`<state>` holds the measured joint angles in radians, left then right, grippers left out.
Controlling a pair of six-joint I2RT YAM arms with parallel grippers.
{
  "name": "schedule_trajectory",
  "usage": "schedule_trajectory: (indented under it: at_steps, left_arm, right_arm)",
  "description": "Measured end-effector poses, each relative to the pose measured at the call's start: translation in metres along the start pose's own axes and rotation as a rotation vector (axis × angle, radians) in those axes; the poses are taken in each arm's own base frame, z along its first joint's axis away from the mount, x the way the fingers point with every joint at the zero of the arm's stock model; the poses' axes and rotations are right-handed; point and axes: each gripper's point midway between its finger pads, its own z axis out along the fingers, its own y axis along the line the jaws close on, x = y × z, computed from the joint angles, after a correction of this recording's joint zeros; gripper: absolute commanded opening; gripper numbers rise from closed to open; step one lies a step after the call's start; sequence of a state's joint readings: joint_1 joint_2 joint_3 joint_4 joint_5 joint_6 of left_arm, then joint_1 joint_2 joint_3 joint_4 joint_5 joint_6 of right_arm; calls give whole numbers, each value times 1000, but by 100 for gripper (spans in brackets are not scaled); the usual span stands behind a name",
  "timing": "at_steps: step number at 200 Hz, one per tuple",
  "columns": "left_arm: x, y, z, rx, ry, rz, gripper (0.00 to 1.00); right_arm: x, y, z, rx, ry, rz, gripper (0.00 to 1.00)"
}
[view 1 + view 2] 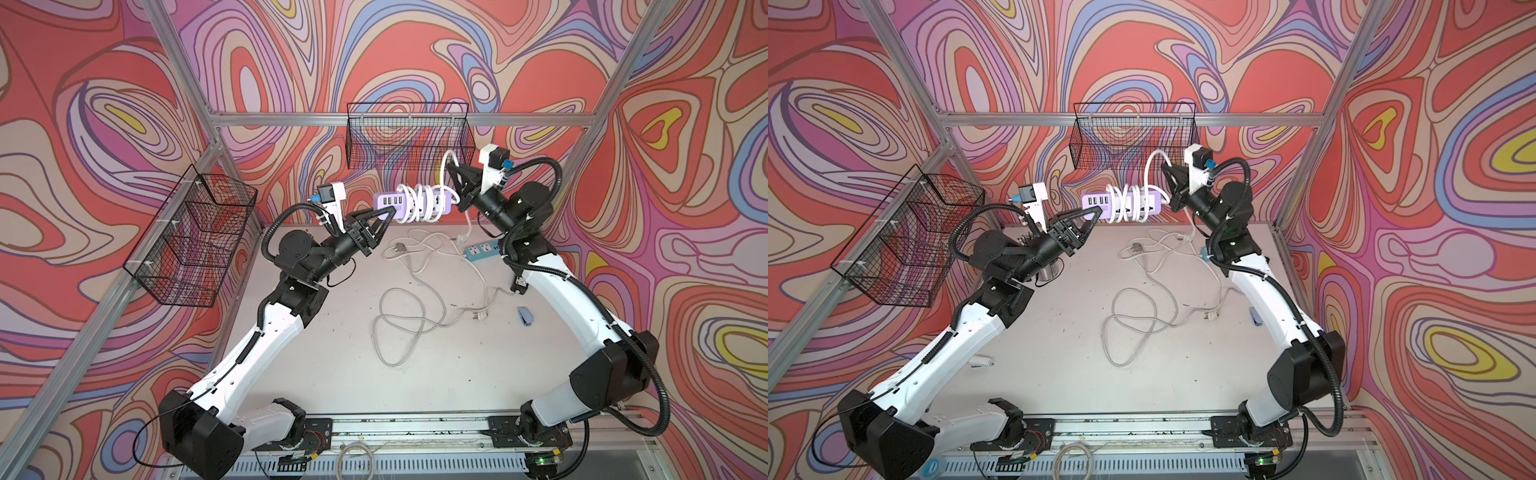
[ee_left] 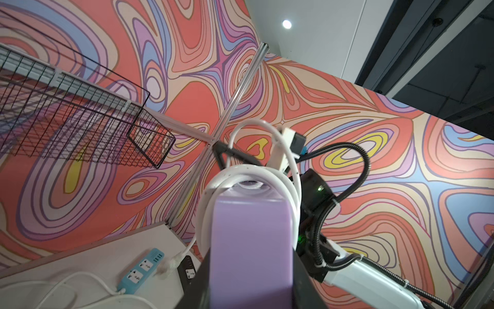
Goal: Unwrap the cord wrapped around the power strip
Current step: Unwrap the power cord from the power strip.
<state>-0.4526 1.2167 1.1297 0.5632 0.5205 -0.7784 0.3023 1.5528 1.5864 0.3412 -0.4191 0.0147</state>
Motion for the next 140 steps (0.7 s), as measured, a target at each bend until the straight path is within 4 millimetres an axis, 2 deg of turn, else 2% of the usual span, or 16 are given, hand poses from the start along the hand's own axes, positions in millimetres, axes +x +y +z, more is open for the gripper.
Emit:
schedule_trajectory:
  at_steps: [11,22,37,63,83,102,140]
  left_arm:
    - [7,10,-2,-22,4,-5,0]
    - [13,21,-5,-52,4,-9,0]
    - [15,34,-7,-80,-4,-5,0]
    - [4,49,-6,-104,-50,39,0]
    - [-5,60,1,-117,-70,76,0]
    - [-20,65,12,-117,-91,118,0]
    - [-57,50,28,-70,-152,185,0]
  right_arm:
    - [-20,0,0,-7,-18,-26,0]
    - [-33,3,-2,-21,-18,-43,0]
    - [-37,9,-8,-40,9,-51,0]
    - [-32,21,-24,-66,83,-35,0]
    - [-15,33,-45,-85,153,-3,0]
    - [12,43,-64,-102,229,41,0]
    - [75,57,-88,-123,369,152,0]
